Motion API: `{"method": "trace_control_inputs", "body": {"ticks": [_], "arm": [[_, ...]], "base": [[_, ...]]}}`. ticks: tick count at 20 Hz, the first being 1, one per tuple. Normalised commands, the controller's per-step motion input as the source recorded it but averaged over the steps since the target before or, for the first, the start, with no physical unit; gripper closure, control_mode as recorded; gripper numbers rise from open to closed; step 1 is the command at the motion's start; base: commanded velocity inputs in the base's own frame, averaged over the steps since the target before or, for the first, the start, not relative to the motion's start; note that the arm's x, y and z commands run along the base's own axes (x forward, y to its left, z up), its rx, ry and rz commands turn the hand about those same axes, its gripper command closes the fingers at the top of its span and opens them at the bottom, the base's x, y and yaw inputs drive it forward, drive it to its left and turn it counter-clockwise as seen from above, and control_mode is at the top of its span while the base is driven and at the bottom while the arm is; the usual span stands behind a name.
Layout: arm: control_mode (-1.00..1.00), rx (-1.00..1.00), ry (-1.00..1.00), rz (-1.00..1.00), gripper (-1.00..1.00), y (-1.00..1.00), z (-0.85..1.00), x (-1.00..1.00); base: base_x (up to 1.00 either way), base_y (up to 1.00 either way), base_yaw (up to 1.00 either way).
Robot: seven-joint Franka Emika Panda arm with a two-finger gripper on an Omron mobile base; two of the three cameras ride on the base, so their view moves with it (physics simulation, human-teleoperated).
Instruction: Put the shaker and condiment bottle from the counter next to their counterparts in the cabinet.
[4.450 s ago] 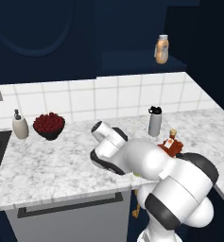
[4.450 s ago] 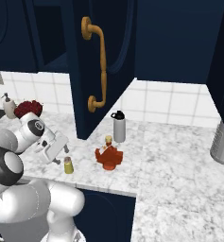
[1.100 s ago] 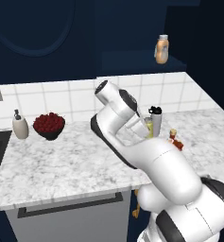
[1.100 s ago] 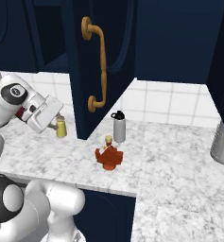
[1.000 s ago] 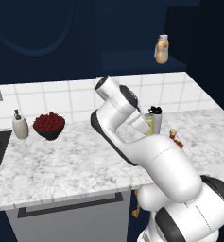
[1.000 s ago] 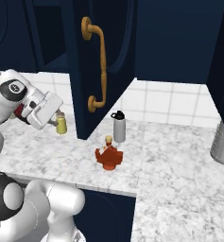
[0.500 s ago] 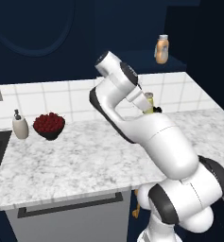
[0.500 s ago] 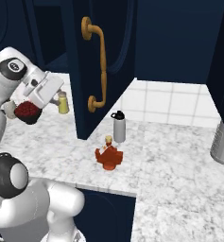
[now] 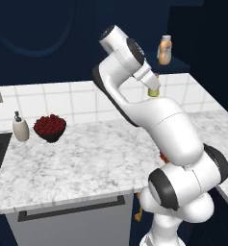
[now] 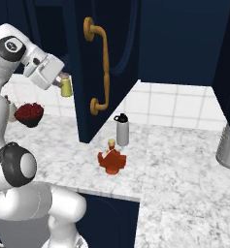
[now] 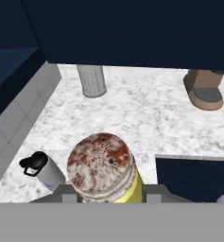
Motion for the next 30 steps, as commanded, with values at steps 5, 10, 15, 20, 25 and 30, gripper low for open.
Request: {"method": "trace_control_inputs", "body": {"ticks": [5,10,15,20,25,30], "arm": [[-1.00,0.00,0.00,0.25,1.00,-0.15,0.36,0.32],[-1.00,0.00,-0.01,0.21,1.00,-0.02,0.11,0.46],[-1.00,0.00,0.00,0.16,1.00,-0.14,0.12,0.55],[-1.00,0.00,0.00,0.08,1.00,-0.04,0.14,0.49],[-1.00,0.00,0.00,0.13,1.00,0.00,0.04,0.35],[-1.00,0.00,0.00,0.19,1.00,-0.01,0.00,0.46]], "base": [[0.00,0.00,0.00],[0.00,0.00,0.00],[0.00,0.00,0.00],[0.00,0.00,0.00],[0.00,0.00,0.00],[0.00,0.00,0.00]]}}
